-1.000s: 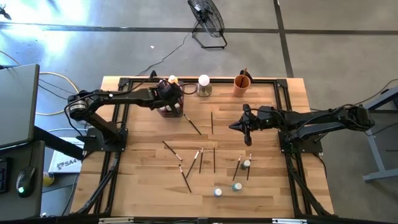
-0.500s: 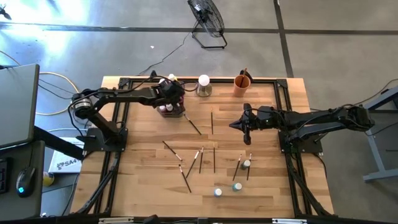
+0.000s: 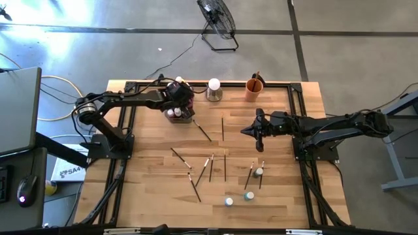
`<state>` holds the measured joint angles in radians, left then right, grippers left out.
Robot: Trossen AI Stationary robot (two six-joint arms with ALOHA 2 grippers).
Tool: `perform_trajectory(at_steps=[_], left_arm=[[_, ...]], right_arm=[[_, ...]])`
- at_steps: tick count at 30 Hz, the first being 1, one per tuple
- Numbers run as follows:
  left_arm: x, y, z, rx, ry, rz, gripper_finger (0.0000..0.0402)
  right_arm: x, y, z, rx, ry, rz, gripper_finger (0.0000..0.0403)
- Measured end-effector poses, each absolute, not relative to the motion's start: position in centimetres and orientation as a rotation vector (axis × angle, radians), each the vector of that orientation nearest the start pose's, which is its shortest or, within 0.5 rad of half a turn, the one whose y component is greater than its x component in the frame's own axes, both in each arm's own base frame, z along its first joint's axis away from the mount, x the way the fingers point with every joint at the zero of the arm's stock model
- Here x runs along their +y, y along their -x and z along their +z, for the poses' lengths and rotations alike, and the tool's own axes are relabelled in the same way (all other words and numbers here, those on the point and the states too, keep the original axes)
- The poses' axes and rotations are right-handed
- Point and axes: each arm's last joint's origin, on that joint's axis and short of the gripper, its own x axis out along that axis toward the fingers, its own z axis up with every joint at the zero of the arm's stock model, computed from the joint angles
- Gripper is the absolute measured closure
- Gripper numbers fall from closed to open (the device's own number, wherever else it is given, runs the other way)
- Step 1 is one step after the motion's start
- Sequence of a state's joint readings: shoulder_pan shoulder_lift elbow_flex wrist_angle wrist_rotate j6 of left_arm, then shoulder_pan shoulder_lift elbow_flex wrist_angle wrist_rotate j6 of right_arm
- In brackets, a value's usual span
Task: Pick & Place Paint Supplies
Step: Adjust the large pink paint bottles
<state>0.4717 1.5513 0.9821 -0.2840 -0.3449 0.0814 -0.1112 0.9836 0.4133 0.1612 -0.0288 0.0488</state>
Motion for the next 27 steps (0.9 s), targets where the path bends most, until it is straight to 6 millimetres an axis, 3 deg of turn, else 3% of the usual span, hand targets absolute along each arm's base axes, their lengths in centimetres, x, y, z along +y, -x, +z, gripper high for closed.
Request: perform_trajectory(at_steps=[9,17,27], left_arm=[[15.0,-27.9,21.4,0.894,0.028,0.632,0.0401],[15.4,-28.1,20.4,0.927,0.005,0.700,0.0401],[15.6,-28.3,20.7,0.898,-0.030,0.765,0.0401]], right_arm=[[-2.1,-20.0,20.3,0.406,-0.077,-0.091,0.0399],[-2.1,-20.0,20.3,0.407,-0.077,-0.091,0.0399],[-2.1,-20.0,20.3,0.407,-0.077,-0.091,0.0399]])
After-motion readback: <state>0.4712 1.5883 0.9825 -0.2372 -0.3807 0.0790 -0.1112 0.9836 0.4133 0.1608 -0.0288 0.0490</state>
